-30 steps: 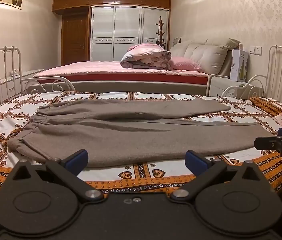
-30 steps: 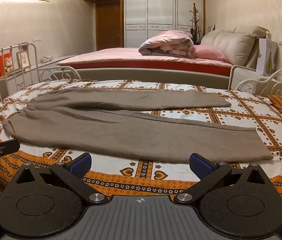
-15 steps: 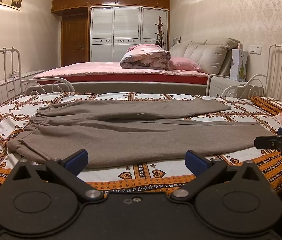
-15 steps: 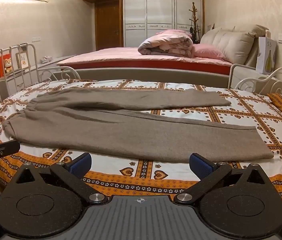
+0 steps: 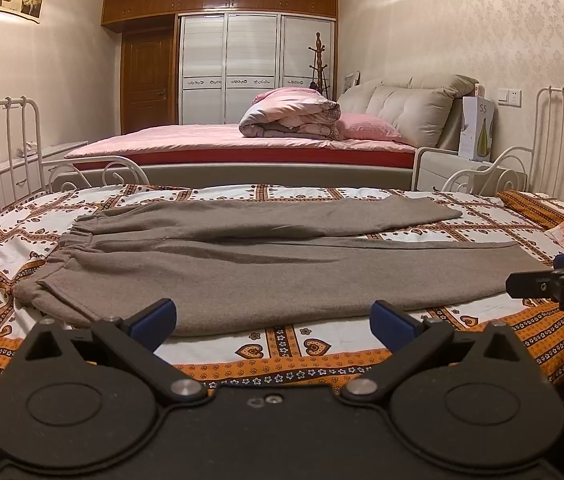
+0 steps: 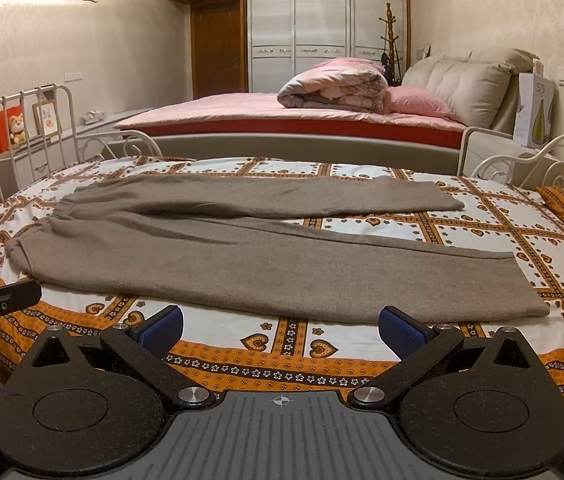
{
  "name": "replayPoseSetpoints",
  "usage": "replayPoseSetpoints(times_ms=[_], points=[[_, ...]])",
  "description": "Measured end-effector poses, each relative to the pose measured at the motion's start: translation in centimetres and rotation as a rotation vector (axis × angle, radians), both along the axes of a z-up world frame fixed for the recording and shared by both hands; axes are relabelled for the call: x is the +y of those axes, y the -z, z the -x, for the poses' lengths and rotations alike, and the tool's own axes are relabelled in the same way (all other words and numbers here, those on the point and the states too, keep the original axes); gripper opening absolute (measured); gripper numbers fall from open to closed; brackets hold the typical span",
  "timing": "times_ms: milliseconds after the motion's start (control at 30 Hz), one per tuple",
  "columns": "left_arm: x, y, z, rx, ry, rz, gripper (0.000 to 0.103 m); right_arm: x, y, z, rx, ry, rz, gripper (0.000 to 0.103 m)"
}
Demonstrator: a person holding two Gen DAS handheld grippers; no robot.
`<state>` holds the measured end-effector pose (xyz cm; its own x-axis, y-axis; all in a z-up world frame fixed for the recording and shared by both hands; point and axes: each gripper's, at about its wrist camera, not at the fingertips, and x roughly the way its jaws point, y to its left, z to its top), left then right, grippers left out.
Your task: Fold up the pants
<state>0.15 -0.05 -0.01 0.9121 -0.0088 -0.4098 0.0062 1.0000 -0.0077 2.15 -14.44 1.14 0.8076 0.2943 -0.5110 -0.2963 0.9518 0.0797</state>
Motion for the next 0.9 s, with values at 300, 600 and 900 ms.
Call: replayPoseSetpoints(times_ms=[300,600,900], points=[[-0.07,0.11,-0.04,0.001,0.003,-0.005,0.097,0.02,0.11,-0.03,0.003,0.000,-0.002,0.103],[-0.05,0.13,0.00,0.001,0.003,-0.004,0.097,0.02,0.17,-0.07,0.003,0.002,-0.004,0.103],[-0.09,0.13,0.04,-0.001,0.000,-0.007,0.097,0.00,0.09,-0.07,0.003,0.001,-0.004,0.103]])
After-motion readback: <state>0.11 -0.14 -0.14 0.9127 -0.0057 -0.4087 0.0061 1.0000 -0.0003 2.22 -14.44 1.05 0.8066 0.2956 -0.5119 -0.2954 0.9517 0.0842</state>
